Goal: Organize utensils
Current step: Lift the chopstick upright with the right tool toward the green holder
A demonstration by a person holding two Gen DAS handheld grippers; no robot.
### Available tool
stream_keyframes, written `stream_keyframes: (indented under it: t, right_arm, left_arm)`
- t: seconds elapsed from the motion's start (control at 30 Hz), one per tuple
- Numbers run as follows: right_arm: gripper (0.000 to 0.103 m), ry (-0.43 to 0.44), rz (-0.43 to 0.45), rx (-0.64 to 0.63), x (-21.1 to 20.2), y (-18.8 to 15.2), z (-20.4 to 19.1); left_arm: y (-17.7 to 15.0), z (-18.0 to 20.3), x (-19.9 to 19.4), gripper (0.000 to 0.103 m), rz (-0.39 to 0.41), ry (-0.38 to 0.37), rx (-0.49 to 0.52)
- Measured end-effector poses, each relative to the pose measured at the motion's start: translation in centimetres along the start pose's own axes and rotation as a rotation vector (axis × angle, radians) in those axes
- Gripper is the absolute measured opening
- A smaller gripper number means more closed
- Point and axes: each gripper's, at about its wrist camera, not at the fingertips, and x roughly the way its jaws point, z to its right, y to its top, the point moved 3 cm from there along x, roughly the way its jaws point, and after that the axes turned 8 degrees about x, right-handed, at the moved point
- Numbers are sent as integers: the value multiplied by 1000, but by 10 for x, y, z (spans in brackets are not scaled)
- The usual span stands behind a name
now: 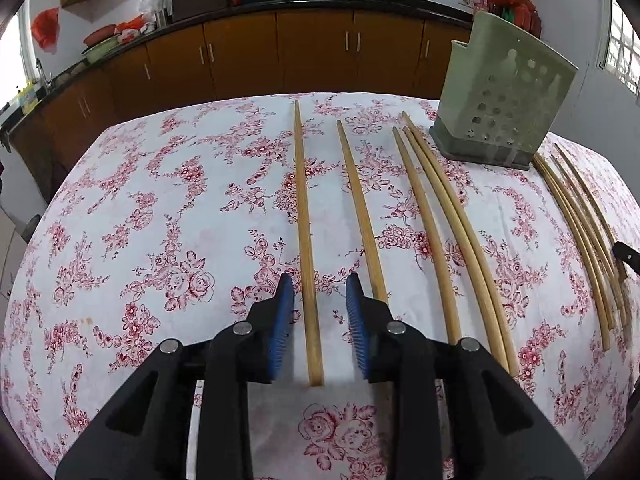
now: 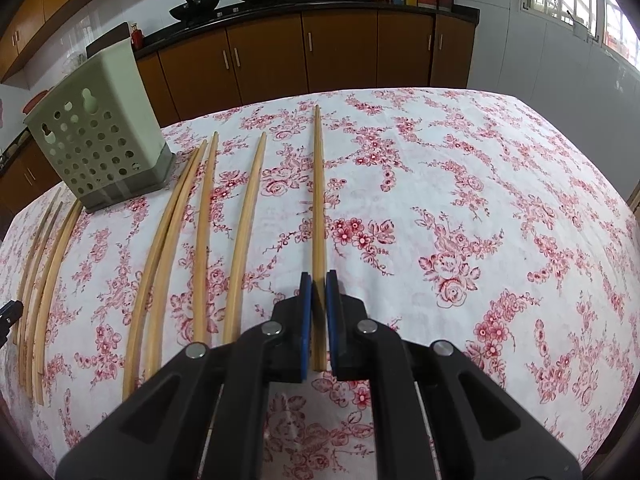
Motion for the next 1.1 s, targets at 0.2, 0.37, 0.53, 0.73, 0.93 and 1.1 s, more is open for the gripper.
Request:
stream_keyframes:
  t: [0.2,0.37,0.53,0.73,0.93,1.1]
  right_arm:
    - [8,-2,1,-5,-2,-3,0]
    - [8,16,-1,8,-2,-4,2]
    - [8,43,-5,29,-5,-5,6]
    - [8,75,134,14,-50,7,8]
    - [8,113,249,12,-89,26,6]
    - [8,148,323,26,-112,43,7]
  left_arm:
    - [-2,-6,-1,20,4,-3,-38]
    - [-5,-14,-3,8,5,-6,-76]
    - [-9,-7,-8,8,-13,4,-23]
    - [2,-13,-48,7,84,-5,-27]
    - [25,-17,-93,7,215,-16,-49]
    - [43,-21,-117,7,305,-12,-69]
